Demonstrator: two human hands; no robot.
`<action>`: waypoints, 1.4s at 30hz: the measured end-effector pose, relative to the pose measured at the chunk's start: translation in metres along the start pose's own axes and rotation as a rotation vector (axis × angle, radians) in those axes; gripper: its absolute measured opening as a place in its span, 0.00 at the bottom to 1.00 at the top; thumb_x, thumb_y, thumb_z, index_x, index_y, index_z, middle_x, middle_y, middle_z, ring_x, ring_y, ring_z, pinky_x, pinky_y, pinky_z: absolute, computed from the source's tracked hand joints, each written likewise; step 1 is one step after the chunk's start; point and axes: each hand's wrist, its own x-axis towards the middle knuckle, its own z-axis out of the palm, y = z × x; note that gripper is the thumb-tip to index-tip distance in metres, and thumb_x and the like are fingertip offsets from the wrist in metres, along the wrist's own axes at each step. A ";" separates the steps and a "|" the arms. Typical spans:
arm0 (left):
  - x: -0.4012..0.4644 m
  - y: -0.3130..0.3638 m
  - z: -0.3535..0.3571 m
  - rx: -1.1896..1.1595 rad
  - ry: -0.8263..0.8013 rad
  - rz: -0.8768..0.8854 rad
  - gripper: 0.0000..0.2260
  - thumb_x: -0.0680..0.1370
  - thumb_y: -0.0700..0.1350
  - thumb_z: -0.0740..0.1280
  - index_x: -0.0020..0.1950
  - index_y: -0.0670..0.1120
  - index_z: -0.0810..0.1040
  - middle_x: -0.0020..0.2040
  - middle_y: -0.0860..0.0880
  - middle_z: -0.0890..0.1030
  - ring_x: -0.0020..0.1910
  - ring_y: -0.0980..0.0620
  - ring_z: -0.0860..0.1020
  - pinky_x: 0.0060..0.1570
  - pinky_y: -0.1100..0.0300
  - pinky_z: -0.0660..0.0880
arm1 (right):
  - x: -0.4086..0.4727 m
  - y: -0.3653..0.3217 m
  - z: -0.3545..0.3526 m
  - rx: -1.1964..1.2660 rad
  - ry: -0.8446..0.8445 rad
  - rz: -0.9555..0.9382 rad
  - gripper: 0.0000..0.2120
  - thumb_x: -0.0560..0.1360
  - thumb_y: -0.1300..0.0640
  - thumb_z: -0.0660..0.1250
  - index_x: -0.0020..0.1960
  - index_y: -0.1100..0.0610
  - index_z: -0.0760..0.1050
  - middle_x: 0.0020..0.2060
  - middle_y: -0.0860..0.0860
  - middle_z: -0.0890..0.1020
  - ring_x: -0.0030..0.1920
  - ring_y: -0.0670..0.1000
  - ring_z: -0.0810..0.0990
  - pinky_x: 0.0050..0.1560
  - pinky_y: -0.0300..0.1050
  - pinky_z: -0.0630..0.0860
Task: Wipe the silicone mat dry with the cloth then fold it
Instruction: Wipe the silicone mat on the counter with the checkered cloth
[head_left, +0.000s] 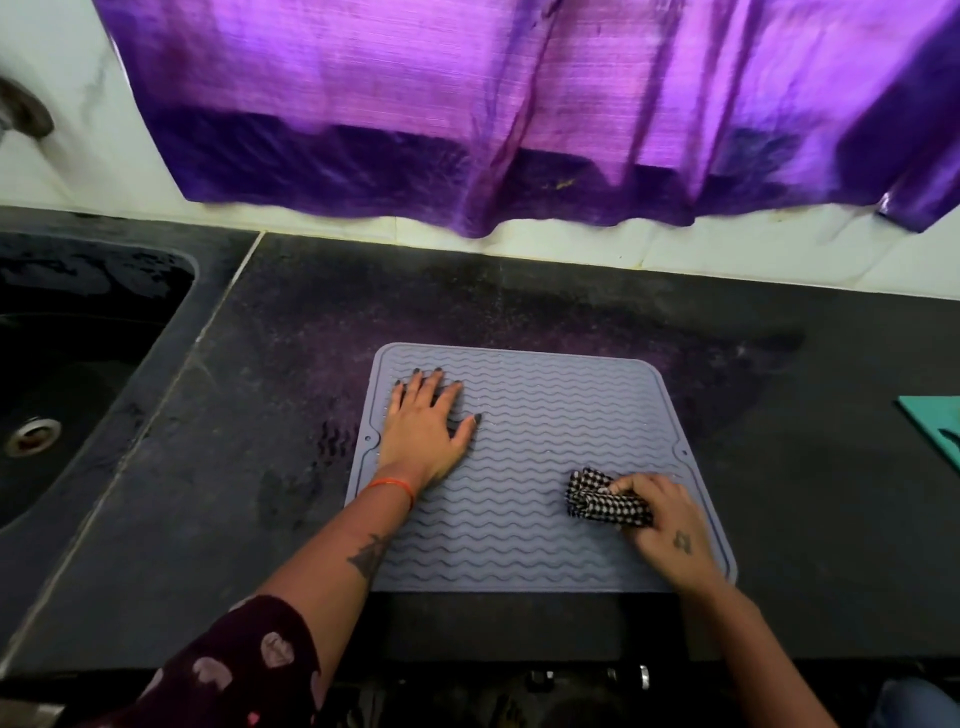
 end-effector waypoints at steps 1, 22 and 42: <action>0.000 0.000 0.001 0.005 0.000 0.000 0.35 0.73 0.66 0.41 0.75 0.52 0.60 0.77 0.48 0.56 0.76 0.47 0.50 0.74 0.51 0.42 | 0.003 0.002 -0.006 0.057 -0.026 -0.001 0.30 0.58 0.61 0.65 0.51 0.31 0.69 0.45 0.39 0.76 0.47 0.54 0.75 0.50 0.52 0.70; -0.001 0.000 0.002 0.009 0.026 -0.002 0.38 0.70 0.67 0.38 0.75 0.51 0.61 0.76 0.48 0.58 0.76 0.47 0.51 0.74 0.51 0.43 | -0.016 -0.011 -0.036 0.285 -0.348 0.023 0.14 0.56 0.55 0.67 0.37 0.39 0.80 0.43 0.39 0.80 0.44 0.43 0.79 0.48 0.34 0.71; 0.001 0.000 0.002 0.002 0.040 -0.016 0.36 0.71 0.67 0.41 0.74 0.52 0.62 0.76 0.49 0.59 0.76 0.48 0.52 0.74 0.51 0.43 | 0.052 0.023 -0.010 0.028 -0.077 -0.042 0.27 0.68 0.67 0.69 0.58 0.40 0.75 0.54 0.48 0.77 0.56 0.56 0.74 0.58 0.57 0.70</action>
